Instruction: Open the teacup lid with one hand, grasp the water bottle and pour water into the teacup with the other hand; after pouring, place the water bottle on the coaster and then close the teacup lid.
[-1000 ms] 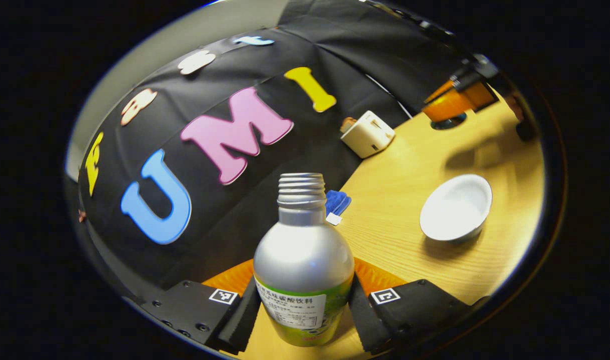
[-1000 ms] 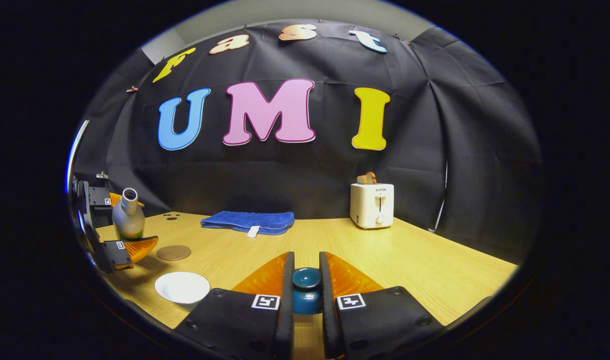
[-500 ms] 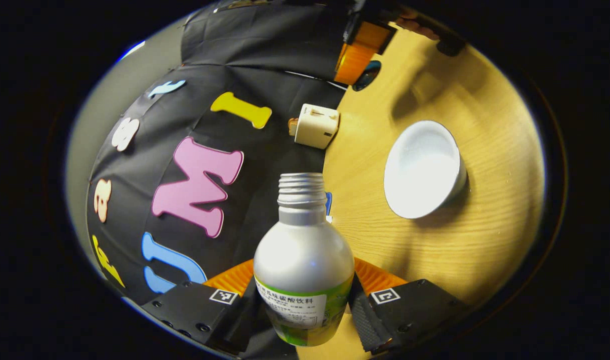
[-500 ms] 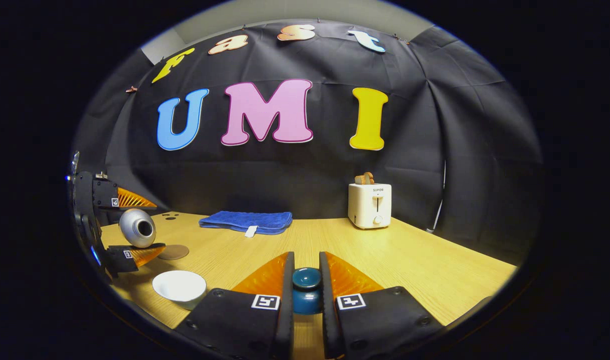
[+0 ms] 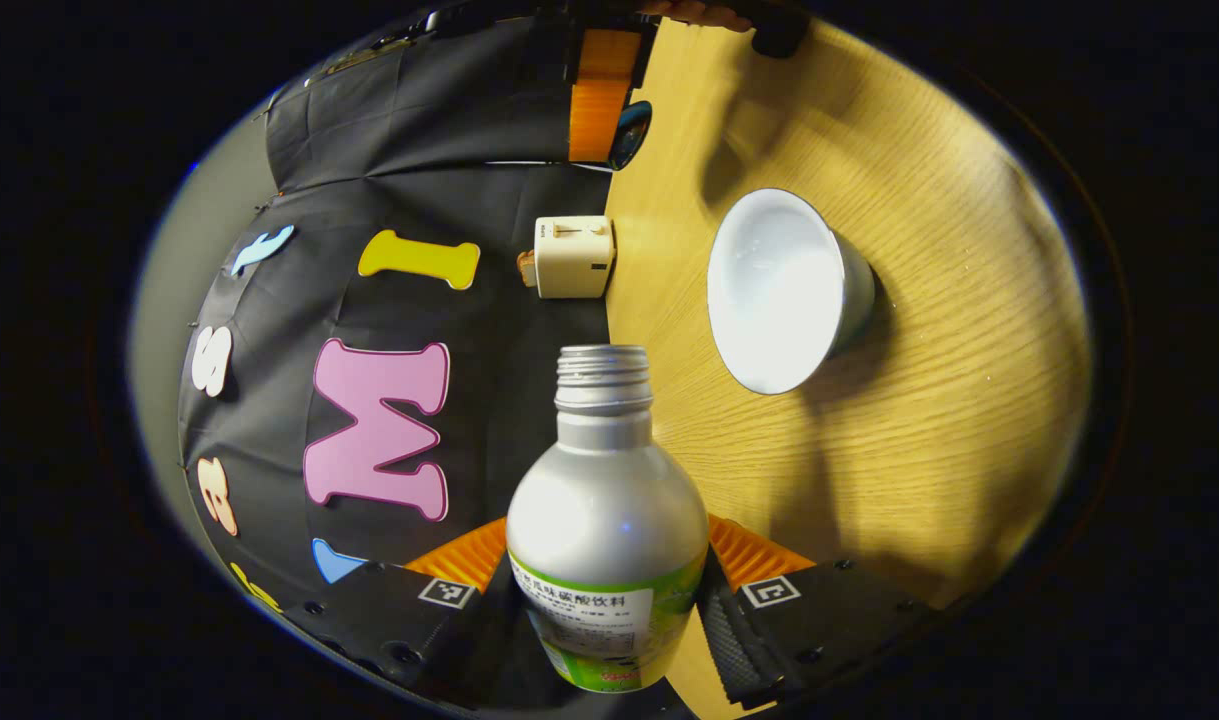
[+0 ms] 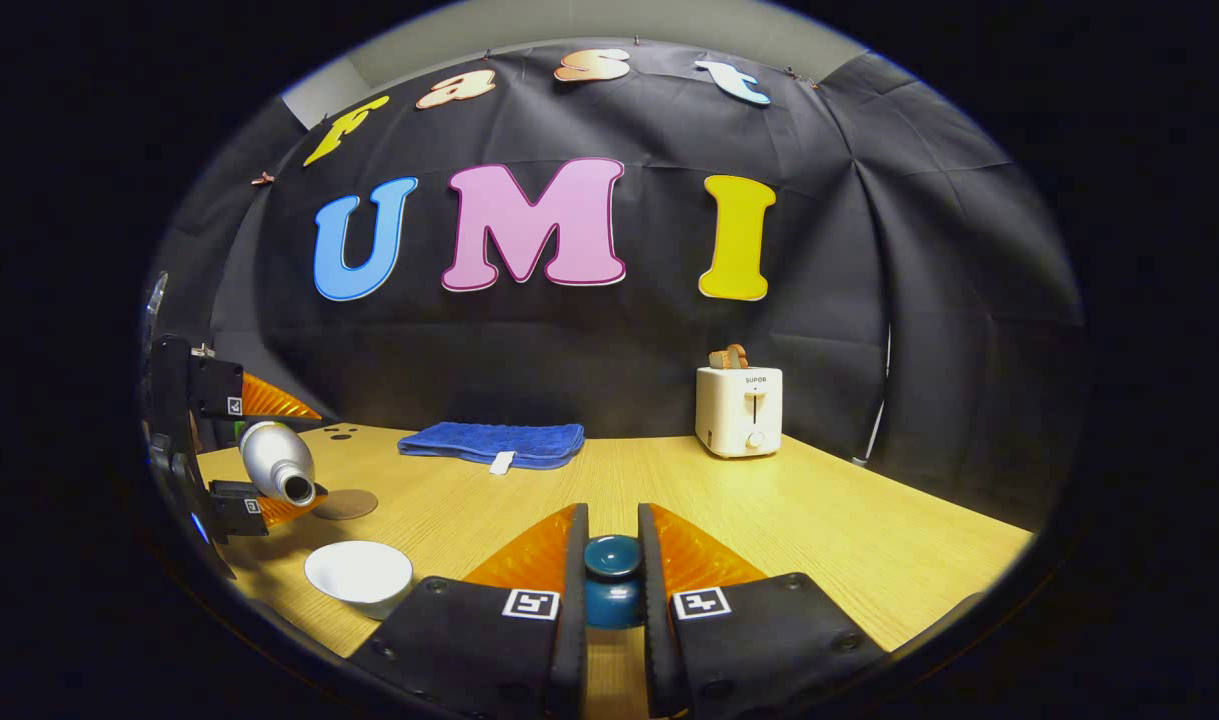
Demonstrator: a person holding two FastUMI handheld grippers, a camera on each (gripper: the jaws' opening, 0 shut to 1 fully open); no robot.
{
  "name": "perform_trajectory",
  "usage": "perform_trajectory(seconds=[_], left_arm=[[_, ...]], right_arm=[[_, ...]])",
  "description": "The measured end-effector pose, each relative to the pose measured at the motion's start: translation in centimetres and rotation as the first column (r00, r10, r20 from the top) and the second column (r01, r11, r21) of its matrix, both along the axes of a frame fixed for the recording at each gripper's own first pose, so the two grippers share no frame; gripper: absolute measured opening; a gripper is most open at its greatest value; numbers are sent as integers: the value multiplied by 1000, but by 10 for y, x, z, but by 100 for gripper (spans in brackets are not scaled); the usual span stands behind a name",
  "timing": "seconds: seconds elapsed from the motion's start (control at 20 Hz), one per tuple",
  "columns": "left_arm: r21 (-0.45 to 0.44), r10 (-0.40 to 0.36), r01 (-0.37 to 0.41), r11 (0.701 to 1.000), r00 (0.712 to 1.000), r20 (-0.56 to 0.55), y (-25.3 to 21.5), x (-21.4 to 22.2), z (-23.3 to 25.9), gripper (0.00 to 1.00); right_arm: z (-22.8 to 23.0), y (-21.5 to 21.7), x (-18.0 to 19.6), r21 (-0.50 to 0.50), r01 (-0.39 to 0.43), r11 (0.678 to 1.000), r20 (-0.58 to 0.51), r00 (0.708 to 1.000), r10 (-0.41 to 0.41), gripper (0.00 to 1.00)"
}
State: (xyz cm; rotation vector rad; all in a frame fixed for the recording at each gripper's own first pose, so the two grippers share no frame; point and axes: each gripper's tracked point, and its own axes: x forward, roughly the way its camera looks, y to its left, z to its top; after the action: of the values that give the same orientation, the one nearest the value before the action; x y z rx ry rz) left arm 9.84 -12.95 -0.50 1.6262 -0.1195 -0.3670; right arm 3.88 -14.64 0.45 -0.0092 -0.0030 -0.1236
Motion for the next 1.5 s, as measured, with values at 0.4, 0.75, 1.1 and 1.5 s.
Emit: perform_trajectory(seconds=[0.4, 0.75, 1.1, 1.5], left_arm=[[126, -21, 19, 992, 1000, 15, 1, -1, -3, 81], [190, -37, 32, 981, 999, 22, 1, -4, -3, 81], [263, -39, 35, 964, 999, 7, -2, -6, -7, 81], [300, -52, 46, 953, 999, 11, -3, -7, -6, 81]], right_arm=[[-1, 0, 0, 0, 0, 1000, 0, 1000, 0, 27], [-1, 1, 0, 1, 0, 1000, 0, 1000, 0, 27], [-1, 0, 0, 0, 0, 1000, 0, 1000, 0, 27], [-2, 0, 0, 1, -1, 1000, 0, 1000, 1, 27]])
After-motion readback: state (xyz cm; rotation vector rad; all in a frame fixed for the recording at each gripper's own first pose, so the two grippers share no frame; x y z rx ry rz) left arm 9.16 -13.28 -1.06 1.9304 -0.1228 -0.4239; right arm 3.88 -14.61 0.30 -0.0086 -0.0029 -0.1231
